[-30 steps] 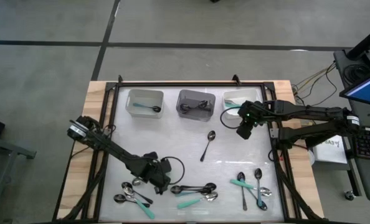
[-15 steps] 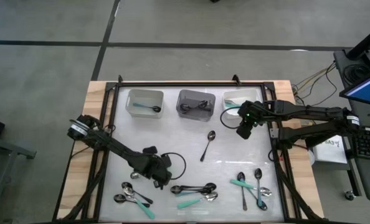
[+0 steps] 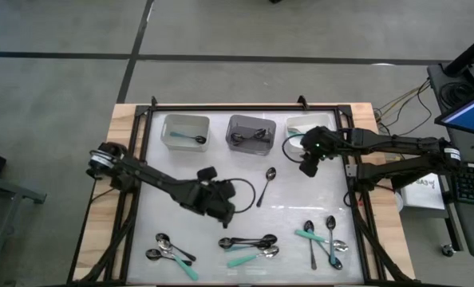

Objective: Sort silverware by color (type)
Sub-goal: Put the green spoon into the white bin

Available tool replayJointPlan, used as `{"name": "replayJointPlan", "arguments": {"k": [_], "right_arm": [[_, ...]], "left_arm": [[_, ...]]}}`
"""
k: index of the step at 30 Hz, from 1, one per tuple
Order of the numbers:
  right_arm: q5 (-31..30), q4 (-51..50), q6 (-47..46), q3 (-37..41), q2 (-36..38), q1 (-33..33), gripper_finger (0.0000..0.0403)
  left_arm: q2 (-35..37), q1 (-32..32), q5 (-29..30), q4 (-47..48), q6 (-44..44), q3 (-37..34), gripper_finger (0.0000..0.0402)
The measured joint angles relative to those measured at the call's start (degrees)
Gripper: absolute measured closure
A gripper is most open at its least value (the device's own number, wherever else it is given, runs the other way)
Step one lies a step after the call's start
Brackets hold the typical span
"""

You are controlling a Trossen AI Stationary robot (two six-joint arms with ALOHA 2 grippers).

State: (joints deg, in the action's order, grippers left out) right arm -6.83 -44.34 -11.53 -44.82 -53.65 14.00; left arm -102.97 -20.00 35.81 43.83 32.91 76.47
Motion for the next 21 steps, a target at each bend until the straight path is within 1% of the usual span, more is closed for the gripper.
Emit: {"name": "replayJointPlan", "arguments": {"k": [2,4,8,11,13,17,19,21], "right_arm": [[2.15,3.71,3.54,0.16,0.0,0.0,0.0275],[5.29,8.1,6.88,0.43,0.0,-0.11,0.0275],[13.1,18.34,12.92,1.85,0.0,-0.13,0.0275],[19.69,25.34,17.26,3.55,0.0,-0.13,0.0275],[23.82,28.82,20.6,4.93,0.01,-0.13,0.0275],[30.19,34.39,27.52,7.51,0.01,-0.15,0.0275],[32.33,36.88,30.22,8.42,0.0,-0.15,0.0275],[32.88,38.29,32.01,8.59,0.01,-0.15,0.0275]], "left_arm": [[0.68,0.88,2.11,-4.69,-2.63,0.34,0.0347],[1.73,1.71,2.93,-12.01,-6.31,-0.44,0.0347],[3.96,3.62,3.12,-29.35,-13.89,-4.47,0.0347],[4.67,4.93,1.66,-40.63,-18.42,-7.92,0.0347],[4.75,5.51,-0.98,-48.7,-21.52,-9.98,0.0347],[4.75,6.6,-10.41,-66.3,-26.11,-14.27,0.0347],[4.75,7.19,-15.2,-74.25,-27.39,-16.35,0.0347],[4.75,7.67,-18.08,-79.92,-28.62,-18.13,0.0347]]}}
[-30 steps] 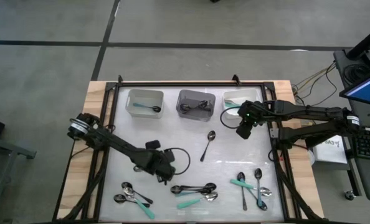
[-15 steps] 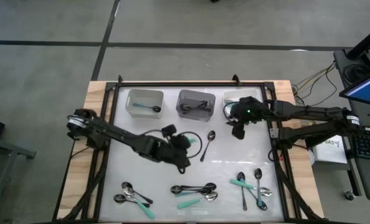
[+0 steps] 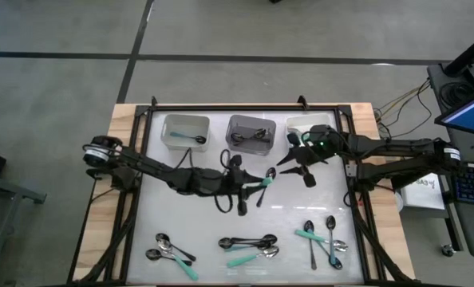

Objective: Sort silverware by color (type)
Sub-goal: Put the green spoon into the white bin

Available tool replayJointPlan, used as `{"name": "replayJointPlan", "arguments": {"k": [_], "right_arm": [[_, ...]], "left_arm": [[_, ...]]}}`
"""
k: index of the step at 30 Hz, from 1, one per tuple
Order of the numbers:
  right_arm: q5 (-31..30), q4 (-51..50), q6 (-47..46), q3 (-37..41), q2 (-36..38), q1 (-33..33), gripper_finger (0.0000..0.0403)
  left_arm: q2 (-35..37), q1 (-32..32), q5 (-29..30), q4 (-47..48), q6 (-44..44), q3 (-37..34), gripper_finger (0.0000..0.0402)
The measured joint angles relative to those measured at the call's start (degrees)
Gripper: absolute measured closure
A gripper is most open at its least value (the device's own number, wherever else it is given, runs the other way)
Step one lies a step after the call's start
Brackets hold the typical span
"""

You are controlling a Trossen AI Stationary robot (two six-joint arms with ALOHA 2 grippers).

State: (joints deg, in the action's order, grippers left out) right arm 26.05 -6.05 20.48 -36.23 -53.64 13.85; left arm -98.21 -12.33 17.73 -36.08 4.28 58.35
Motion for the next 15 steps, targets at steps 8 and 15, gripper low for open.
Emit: {"name": "replayJointPlan", "arguments": {"k": [8,15], "right_arm": [[11.53,10.91,0.24,0.0,-0.01,0.0,0.0275],[15.97,14.76,-5.38,0.0,-0.33,0.0,0.0275]], "left_arm": [[-0.08,0.64,-9.5,-12.51,-2.59,-4.6,0.0347],[-0.11,0.86,-9.33,-20.7,-6.66,-4.87,0.0347]]}}
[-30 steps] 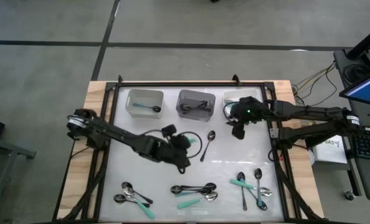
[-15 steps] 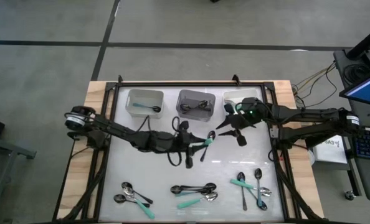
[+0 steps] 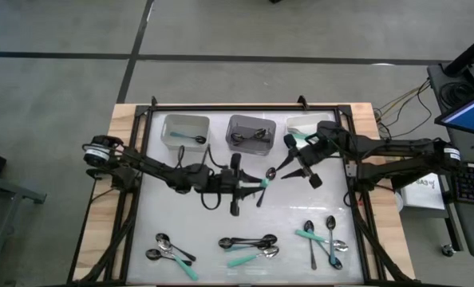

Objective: Sort silverware by color (type)
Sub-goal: Put the green spoon into the white bin

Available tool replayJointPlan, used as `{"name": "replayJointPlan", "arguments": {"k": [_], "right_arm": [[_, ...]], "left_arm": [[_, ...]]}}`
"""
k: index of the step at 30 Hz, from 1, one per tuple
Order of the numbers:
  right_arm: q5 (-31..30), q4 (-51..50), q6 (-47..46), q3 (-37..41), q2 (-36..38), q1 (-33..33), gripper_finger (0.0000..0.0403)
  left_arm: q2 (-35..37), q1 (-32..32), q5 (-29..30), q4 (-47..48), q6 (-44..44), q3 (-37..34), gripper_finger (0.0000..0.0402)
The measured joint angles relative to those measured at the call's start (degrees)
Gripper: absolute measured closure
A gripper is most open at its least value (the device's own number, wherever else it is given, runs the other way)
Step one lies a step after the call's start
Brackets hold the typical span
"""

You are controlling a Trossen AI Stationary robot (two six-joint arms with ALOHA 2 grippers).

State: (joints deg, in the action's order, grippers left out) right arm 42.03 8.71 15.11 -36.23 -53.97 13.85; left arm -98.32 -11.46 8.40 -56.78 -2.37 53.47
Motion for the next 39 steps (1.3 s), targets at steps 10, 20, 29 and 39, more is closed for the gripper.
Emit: {"name": "replayJointPlan", "arguments": {"k": [10,20,29,39], "right_arm": [[5.55,6.99,-4.25,0.0,-3.4,-1.64,0.0275],[5.53,17.5,-9.71,-0.09,-9.46,-2.6,0.0275],[5.99,17.6,-12.17,-3.81,-14.15,-2.86,0.0275],[7.95,17.58,-13.77,-6.48,-18.39,-4.34,0.0275]], "left_arm": [[-1.8,0.94,-3.32,-9.13,-0.31,0.02,0.0347],[-6.47,1.88,-3.55,-16.81,2.95,0.07,0.0347],[-6.85,2.11,-5.42,-18.41,2.93,0.07,0.0347],[-6.86,2.65,-4.95,-17.13,0.34,0.07,0.0347]]}}
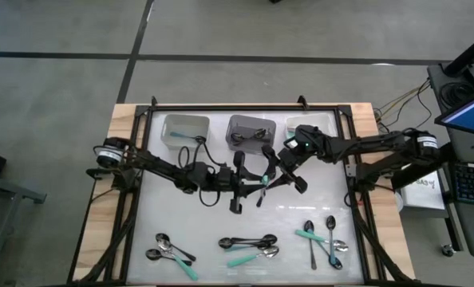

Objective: Sort silverware by color (type)
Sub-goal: Put the green spoon into the white bin

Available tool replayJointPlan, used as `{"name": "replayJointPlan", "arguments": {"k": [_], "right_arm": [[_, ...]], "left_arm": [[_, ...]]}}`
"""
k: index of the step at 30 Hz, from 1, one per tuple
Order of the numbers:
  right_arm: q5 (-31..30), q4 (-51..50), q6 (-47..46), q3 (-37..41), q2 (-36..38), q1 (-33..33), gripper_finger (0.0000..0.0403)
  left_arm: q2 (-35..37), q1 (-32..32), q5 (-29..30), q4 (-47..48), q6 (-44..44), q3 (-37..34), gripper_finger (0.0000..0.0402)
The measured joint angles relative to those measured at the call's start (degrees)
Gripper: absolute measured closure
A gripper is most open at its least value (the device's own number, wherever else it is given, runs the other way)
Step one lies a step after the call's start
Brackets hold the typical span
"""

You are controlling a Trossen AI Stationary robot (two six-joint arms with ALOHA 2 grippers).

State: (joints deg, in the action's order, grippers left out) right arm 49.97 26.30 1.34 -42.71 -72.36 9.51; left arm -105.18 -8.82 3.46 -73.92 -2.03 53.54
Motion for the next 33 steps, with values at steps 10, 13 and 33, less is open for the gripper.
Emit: {"name": "replayJointPlan", "arguments": {"k": [10,13,33], "right_arm": [[0.0,0.16,-0.3,-0.18,-0.09,-0.78,0.0275],[-0.04,0.17,-0.57,-0.18,-0.2,-1.01,0.0276],[-2.2,-0.14,-9.43,-0.76,-0.09,-1.31,0.0378]], "left_arm": [[0.0,0.15,0.29,0.4,-0.45,0.0,0.0347],[0.0,0.33,0.35,0.42,-0.45,0.0,0.0347],[0.06,0.98,1.65,1.85,5.23,0.0,0.0233]]}}
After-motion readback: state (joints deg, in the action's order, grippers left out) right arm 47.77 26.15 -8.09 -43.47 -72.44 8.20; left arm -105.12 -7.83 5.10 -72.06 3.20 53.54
